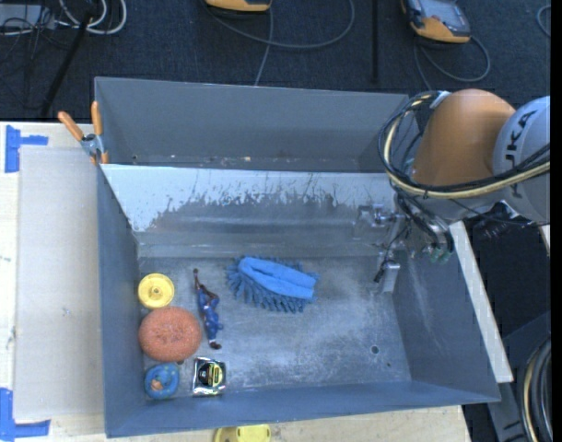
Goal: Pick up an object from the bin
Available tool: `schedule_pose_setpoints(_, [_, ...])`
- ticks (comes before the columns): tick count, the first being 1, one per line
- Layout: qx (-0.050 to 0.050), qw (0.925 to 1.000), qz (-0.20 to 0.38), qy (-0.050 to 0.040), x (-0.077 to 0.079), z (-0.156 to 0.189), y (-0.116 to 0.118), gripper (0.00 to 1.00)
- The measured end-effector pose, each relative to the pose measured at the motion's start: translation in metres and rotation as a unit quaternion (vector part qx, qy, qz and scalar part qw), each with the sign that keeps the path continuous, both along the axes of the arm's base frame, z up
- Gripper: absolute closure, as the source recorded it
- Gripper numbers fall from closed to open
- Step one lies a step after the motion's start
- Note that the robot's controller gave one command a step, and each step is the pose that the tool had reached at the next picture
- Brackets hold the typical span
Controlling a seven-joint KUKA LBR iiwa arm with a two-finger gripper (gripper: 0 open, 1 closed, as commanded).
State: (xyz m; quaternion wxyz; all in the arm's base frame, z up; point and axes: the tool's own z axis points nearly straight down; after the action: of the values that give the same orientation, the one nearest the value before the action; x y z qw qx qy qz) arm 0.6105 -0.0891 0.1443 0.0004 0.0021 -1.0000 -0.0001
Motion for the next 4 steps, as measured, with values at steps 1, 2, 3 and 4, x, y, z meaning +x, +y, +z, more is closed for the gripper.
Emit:
schedule_pose_setpoints(1, [0.0, 1.0, 0.0, 0.0, 0.0, 0.0, 0.0, 0.0])
schedule_pose_setpoints(2, [-0.001, 0.9998, 0.019, -0.0018, 0.005, -0.039, 0.05, 0.0])
schedule_pose_setpoints(3, [0.0, 0.9975, 0.071, 0.001, -0.017, -0.058, 0.105, 0.0])
schedule_pose_setpoints(4, [0.0, 0.999, 0.044, 0.0004, -0.017, -0.074, 0.112, 1.0])
